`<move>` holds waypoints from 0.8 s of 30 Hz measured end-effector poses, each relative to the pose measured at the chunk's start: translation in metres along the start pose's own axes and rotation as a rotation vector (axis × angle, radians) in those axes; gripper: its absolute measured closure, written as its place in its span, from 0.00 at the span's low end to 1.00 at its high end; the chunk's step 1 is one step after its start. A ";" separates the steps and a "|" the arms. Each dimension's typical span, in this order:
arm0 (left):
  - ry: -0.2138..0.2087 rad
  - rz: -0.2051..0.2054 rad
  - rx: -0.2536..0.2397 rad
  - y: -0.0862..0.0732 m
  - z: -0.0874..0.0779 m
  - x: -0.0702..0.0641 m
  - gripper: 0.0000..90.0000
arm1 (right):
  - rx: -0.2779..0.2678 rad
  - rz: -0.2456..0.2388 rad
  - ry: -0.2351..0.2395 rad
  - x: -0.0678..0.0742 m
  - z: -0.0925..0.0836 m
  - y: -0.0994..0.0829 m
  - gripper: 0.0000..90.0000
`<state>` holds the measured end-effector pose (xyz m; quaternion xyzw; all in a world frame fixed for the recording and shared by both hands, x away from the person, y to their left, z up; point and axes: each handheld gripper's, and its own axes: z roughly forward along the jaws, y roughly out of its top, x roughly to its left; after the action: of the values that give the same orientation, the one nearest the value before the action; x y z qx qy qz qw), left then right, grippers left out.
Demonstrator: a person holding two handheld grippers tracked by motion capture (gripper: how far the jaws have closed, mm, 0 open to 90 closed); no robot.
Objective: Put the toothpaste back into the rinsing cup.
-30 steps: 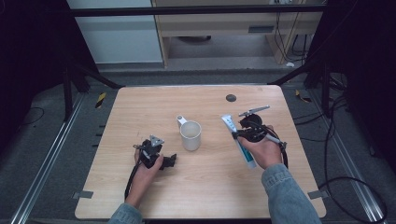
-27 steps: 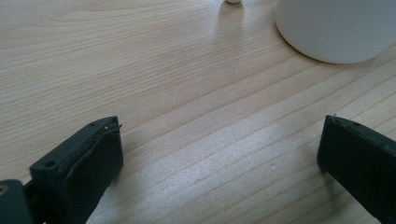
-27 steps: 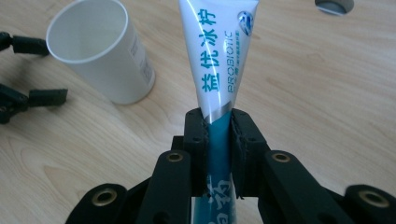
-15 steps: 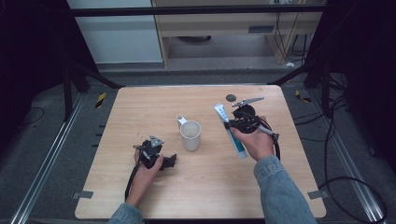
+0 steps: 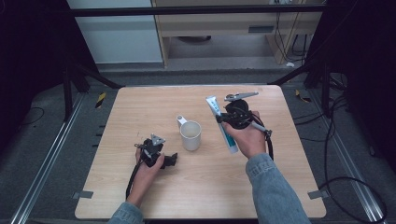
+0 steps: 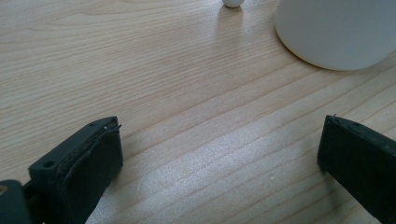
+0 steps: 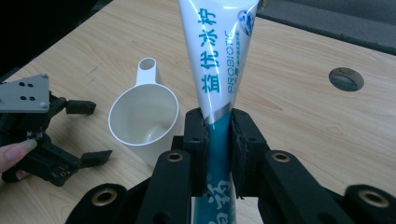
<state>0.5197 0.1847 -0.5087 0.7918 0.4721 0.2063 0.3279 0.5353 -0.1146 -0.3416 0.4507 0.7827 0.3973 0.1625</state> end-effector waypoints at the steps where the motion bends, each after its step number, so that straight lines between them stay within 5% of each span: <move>1: 0.000 0.000 0.000 0.000 0.000 0.000 0.00 | -0.001 -0.002 -0.001 0.001 0.000 0.000 0.87; 24: -0.003 0.006 0.001 0.001 0.001 0.000 0.00 | -0.098 0.026 0.006 0.010 0.009 0.017 0.87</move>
<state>0.5206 0.1847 -0.5087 0.7937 0.4694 0.2057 0.3277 0.5451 -0.0976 -0.3329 0.4509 0.7569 0.4388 0.1769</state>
